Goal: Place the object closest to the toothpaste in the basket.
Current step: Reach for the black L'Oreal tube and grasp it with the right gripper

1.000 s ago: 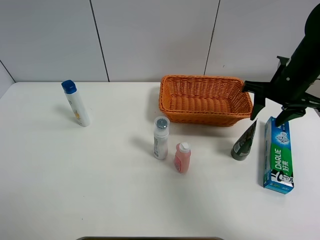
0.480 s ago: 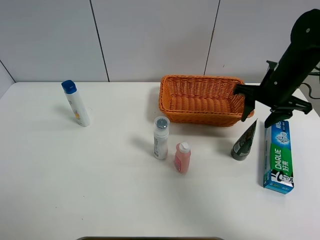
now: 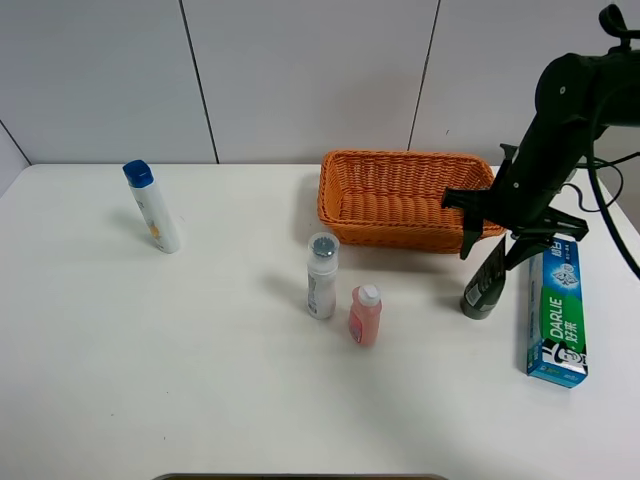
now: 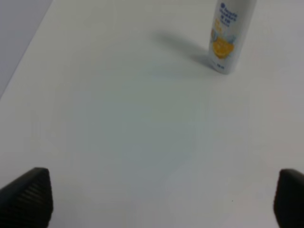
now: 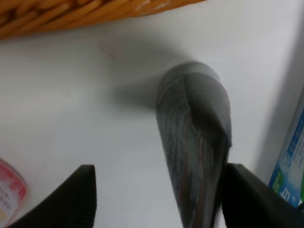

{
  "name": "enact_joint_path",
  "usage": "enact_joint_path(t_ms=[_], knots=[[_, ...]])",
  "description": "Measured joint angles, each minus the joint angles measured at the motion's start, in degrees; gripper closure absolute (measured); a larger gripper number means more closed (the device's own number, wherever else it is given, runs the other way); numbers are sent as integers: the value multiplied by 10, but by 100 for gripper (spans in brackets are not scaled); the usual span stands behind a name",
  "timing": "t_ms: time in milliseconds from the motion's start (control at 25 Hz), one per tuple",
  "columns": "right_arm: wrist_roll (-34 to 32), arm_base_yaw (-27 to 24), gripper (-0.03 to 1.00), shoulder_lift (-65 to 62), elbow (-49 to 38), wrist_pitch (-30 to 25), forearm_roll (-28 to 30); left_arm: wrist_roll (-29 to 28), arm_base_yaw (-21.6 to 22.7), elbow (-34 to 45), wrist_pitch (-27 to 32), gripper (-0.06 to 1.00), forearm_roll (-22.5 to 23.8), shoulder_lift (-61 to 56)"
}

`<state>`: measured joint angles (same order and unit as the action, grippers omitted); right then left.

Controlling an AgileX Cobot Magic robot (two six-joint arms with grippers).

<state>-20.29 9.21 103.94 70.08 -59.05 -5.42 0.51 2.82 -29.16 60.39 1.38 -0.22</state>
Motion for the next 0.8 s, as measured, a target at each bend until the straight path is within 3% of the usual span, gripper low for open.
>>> enact_joint_path(t_ms=[800], knots=[[-3, 0, 37, 47, 0, -18, 22, 0, 0, 0, 0, 0, 0, 0]])
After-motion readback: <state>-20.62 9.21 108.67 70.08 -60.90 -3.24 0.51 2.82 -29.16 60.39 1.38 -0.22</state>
